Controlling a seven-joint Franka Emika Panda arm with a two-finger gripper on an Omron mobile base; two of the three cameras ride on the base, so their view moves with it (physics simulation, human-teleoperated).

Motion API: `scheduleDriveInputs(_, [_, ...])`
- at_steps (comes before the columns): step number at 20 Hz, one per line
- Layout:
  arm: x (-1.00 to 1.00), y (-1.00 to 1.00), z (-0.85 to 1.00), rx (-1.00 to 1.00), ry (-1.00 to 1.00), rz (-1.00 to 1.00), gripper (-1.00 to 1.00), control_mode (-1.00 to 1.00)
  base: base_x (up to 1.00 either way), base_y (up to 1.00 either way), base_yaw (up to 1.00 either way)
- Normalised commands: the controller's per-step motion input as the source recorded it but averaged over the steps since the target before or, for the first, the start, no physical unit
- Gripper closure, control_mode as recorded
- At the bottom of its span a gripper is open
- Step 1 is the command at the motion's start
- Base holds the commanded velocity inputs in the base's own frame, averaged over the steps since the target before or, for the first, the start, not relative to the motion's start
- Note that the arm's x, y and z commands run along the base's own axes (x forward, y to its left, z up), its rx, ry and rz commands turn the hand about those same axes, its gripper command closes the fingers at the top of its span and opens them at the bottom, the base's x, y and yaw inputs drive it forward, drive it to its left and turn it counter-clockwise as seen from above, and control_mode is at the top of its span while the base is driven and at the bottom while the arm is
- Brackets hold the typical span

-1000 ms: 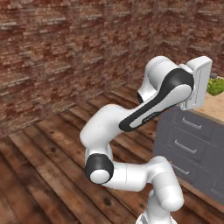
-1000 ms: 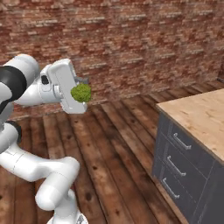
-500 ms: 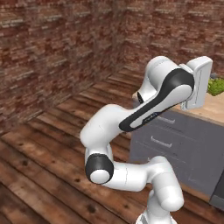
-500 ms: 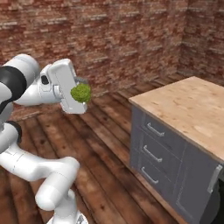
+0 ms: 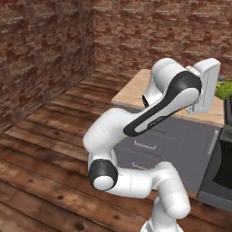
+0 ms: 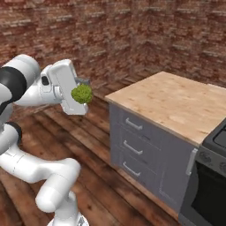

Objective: Turn on the sink faucet. Then move the broccoli from the counter to the sink. Turn off the sink. Move the vegetable from the sink to the pot next to the stove. Finally move the pot to the front left burner.

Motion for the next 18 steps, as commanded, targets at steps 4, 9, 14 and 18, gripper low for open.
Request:
scheduleDriveInputs(4, [0.0,0.0,0.0,0.0,0.0,0.0,1.0,1.0,0.0,-0.4,-0.32])
scheduleDriveInputs(9, [0.0,0.0,0.0,0.0,0.0,0.0,1.0,1.0,0.0,-0.5,-0.28])
scheduleDriveInputs(14, [0.0,0.0,0.0,0.0,0.0,0.0,1.0,1.0,0.0,-0.57,-0.25])
scheduleDriveInputs(18, [0.0,0.0,0.0,0.0,0.0,0.0,1.0,1.0,0.0,-0.58,-0.22])
